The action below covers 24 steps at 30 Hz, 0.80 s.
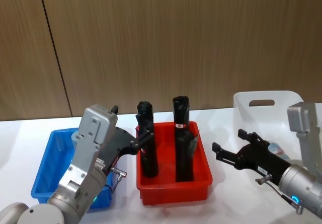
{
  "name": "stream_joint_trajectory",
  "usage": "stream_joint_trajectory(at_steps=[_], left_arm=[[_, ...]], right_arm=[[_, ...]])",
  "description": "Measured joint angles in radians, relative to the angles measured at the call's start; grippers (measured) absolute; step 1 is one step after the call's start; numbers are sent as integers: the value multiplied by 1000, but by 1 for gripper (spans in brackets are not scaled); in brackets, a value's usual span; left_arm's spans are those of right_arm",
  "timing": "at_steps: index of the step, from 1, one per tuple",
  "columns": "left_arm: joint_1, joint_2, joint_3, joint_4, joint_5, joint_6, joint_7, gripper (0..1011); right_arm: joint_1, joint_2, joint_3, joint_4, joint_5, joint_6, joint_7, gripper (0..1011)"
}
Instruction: Pick the cotton swabs from the blue box and place them into the white box.
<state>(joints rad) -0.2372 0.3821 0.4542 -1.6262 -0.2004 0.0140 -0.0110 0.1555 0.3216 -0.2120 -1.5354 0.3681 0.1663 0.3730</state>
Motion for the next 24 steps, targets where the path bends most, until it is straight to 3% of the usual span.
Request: stream_joint_trajectory(at_steps=[24], left_arm=[[0, 0, 0, 0, 0, 0, 0, 1003]], right_arm=[[136, -66, -46, 215, -57, -23, 116, 1001]])
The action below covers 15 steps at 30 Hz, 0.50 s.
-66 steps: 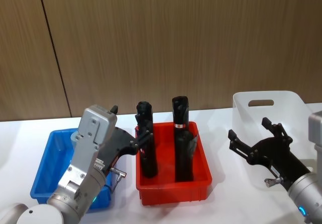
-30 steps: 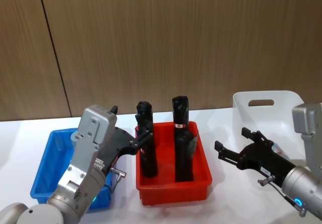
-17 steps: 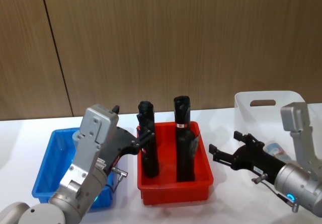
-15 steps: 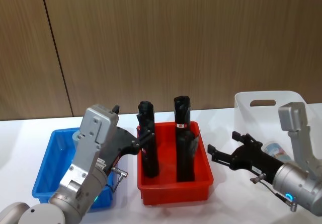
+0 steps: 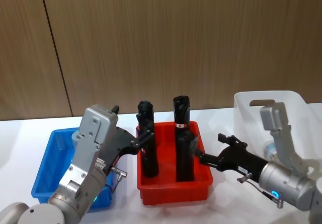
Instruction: Pick the cotton swabs from the blue box and place them into the white box.
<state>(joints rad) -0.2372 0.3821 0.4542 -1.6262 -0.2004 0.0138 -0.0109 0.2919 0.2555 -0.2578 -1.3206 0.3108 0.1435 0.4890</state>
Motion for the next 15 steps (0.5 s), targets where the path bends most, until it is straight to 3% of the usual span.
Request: stream_joint_trajectory(at_steps=[15], left_arm=[[0, 0, 0, 0, 0, 0, 0, 1003]], right_arm=[[48, -34, -34, 56, -37, -14, 39, 1001]])
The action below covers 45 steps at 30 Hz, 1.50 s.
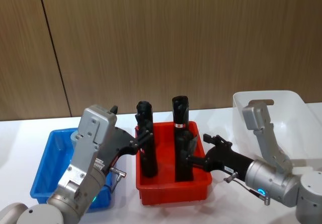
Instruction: Pick the cotton swabs from the blue box and place them into the white box.
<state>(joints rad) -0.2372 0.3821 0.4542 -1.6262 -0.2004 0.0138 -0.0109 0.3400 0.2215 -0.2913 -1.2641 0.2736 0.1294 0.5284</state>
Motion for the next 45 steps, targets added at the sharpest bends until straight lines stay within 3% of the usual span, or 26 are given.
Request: stream_joint_trajectory(at_steps=[23, 43, 45], left_arm=[[0, 0, 0, 0, 0, 0, 0, 1003], [0, 0, 0, 0, 0, 0, 0, 1003], [0, 0, 0, 0, 0, 0, 0, 1003]], right_arm=[[79, -53, -38, 87, -43, -25, 12, 1001], [163, -94, -51, 231, -83, -61, -23, 1000], [168, -97, -51, 242, -85, -64, -27, 956]])
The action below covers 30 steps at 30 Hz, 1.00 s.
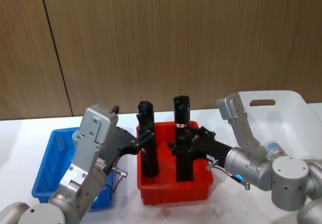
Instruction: Pick the cotton swabs from the blue box and place them into the white box.
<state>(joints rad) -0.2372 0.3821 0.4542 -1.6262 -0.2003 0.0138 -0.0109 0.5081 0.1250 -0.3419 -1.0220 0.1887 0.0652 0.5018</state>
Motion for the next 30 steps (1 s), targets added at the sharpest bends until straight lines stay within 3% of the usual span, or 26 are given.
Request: stream_joint_trajectory(at_steps=[6, 14, 21, 30], left_arm=[[0, 0, 0, 0, 0, 0, 0, 1003], [0, 0, 0, 0, 0, 0, 0, 1003], [0, 0, 0, 0, 0, 0, 0, 1003], [0, 0, 0, 0, 0, 0, 0, 1003]], right_arm=[[17, -6, 1, 34, -6, -8, -8, 835], [25, -7, 5, 45, -5, -11, -11, 578], [19, 1, 12, 12, 6, -1, -12, 556], [-1, 23, 32, -80, 39, 23, -15, 550]])
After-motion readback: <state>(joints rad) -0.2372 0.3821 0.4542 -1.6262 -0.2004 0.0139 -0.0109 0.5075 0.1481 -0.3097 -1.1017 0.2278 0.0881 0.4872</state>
